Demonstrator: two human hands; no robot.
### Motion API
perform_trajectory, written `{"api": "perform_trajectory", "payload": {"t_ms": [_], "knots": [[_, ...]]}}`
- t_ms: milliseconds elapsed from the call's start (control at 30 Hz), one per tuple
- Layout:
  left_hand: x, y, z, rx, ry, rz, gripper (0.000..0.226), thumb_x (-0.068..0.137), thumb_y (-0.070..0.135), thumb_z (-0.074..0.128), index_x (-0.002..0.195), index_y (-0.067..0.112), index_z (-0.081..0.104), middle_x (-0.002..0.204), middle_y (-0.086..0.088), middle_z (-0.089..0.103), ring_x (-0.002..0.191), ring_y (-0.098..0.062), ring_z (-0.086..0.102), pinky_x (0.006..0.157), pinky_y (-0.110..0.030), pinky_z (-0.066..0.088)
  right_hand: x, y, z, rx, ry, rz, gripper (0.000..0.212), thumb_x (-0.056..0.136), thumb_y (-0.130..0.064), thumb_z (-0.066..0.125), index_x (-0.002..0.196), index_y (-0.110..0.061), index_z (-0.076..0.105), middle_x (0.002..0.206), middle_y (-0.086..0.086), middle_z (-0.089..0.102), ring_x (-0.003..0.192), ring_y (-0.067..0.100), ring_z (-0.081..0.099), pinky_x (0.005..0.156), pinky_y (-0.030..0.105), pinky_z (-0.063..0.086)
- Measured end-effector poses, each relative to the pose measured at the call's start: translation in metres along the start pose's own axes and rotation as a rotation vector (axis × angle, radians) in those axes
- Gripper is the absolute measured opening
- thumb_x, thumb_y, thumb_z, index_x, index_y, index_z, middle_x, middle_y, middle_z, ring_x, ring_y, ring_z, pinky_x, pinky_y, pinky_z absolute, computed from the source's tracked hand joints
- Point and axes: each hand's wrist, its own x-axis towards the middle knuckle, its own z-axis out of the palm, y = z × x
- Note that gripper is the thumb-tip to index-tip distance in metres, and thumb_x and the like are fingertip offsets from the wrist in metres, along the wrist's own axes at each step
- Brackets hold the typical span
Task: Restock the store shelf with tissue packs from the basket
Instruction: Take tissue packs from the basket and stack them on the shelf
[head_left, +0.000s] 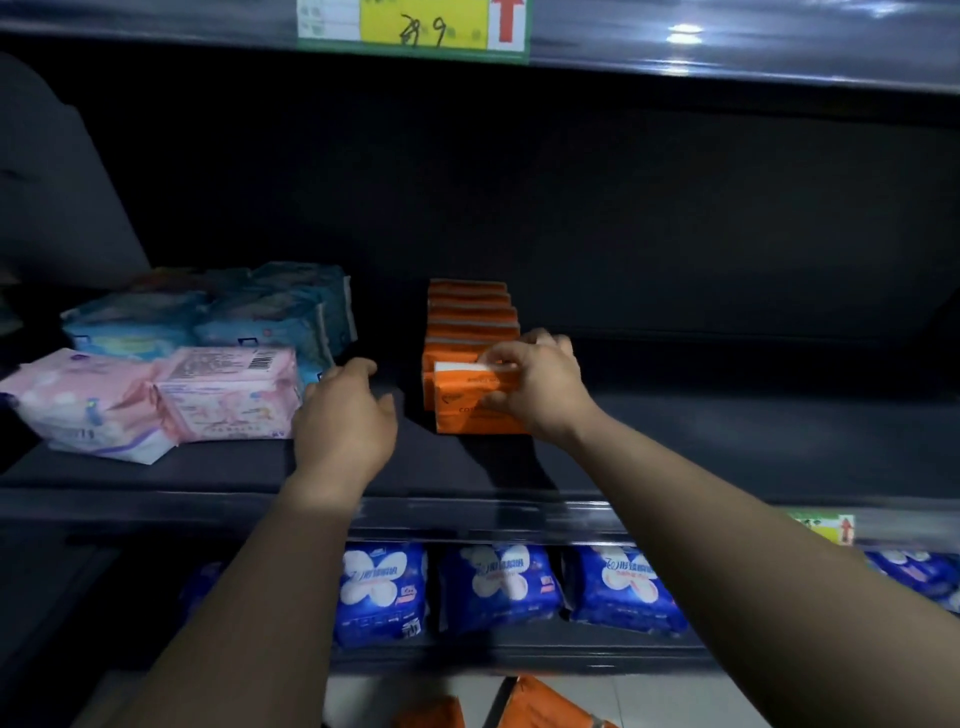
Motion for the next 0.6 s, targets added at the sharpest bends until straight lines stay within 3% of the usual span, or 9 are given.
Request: {"api": "perform_trajectory", "payload": {"t_ms": [267, 600], "knots": [[-0.002, 0.005, -0.004, 0.043, 0.003, 0.022, 0.042, 0.092, 0.021, 0.053, 0.133, 0.014, 0.050, 0.129, -0.010, 0.057, 0.117, -0.032, 0.051, 0.093, -0.044, 0.045, 0.012, -0.015, 0.019, -0.040, 0.076, 0.014, 0.042, 0.078, -0.042, 0.072, 0.119, -0.040, 0.060, 0.133, 0.005, 0.031, 0.124, 0.027, 0.027, 0.107, 0.035, 0.021], [-0.015, 0.033, -0.011, 0.099, -0.009, 0.098, 0.043, 0.091, 0.031, 0.055, 0.131, 0.017, 0.051, 0.126, -0.008, 0.055, 0.117, -0.032, 0.048, 0.094, -0.043, 0.042, -0.004, -0.001, -0.003, -0.165, 0.055, -0.126, 0.057, 0.083, -0.043, 0.065, 0.135, -0.034, 0.045, 0.141, -0.001, 0.041, 0.132, 0.024, 0.028, 0.108, 0.038, 0.019]]}}
